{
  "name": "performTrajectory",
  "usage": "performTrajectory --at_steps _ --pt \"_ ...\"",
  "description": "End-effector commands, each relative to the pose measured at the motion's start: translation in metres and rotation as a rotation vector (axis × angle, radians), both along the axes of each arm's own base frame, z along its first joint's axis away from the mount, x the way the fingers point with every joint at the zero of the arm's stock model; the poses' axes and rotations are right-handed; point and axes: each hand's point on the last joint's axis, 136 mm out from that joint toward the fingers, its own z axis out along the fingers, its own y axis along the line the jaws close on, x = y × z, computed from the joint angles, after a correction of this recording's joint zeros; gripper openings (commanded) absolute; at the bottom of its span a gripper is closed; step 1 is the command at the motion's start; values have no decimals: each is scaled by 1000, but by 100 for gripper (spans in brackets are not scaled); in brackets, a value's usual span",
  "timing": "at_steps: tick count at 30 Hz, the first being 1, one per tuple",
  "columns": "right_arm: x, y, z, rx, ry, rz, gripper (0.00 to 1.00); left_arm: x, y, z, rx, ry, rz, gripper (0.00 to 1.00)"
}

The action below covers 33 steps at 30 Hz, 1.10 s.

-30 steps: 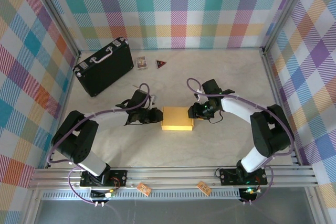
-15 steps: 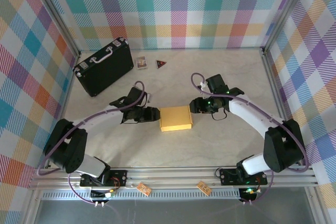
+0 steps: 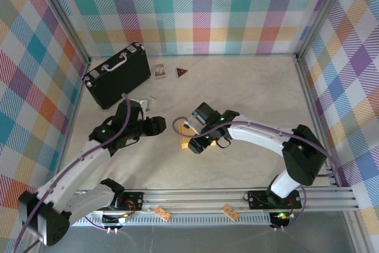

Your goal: Fold the paper box

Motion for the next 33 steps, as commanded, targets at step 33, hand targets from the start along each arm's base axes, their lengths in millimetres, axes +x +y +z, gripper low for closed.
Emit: performTrajectory --at_steps 33 --pt "250 -145 -52 -287 -128 -531 54 -37 36 12 19 -47 75 67"
